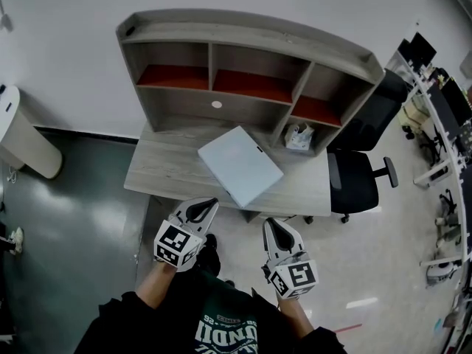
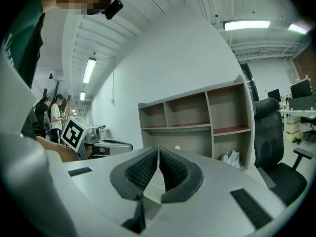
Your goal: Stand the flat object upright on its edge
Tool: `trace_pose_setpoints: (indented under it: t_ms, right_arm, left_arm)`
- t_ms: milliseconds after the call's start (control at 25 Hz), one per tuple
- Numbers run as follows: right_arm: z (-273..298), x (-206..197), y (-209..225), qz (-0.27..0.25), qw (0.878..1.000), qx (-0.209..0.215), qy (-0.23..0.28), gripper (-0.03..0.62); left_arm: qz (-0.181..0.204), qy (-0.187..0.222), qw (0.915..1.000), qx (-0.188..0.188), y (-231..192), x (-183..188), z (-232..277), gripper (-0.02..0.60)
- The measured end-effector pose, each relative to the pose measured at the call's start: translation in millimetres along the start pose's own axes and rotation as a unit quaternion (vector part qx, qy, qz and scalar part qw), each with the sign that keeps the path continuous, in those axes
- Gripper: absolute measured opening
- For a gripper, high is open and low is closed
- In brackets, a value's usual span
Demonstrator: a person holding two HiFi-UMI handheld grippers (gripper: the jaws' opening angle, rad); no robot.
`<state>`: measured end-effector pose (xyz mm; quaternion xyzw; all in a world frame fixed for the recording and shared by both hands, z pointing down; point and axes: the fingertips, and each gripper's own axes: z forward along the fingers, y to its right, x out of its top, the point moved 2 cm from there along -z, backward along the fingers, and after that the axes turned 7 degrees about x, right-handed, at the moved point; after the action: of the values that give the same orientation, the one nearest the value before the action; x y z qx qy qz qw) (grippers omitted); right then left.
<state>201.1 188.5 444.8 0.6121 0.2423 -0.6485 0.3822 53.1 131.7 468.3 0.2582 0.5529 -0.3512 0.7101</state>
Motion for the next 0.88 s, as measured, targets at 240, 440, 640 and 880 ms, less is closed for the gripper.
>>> trace_pose_setpoints:
  t_ms: [240,440,640,880]
  right_arm:
    - [54.6,11.8,21.5,-0.002,1.0,0.001,-0.006,0.037]
    - [97.5,27.3,27.9,-0.009,1.0,0.004,-0.007,0.037]
    - [132.6,33.6,32.0,-0.012,1.0,0.006,-0.018,0.037]
    - [155.6,31.8,41.5,-0.01,1.0,0.001,-0.029,0.037]
  left_arm:
    - [-0.006,-0.002,1.0,-0.007,-40.0,7.7,36.3,0.016]
    - [-0.011,0.001,0.9999,-0.008,-76.4,17.4,53.1,0.015]
    - [-0.019,0.003,0.9998,-0.006,-108.5,20.4,65.6,0.015]
    - [-0.025,-0.005,0.9996,-0.008,-129.3,15.3,79.5,0.015]
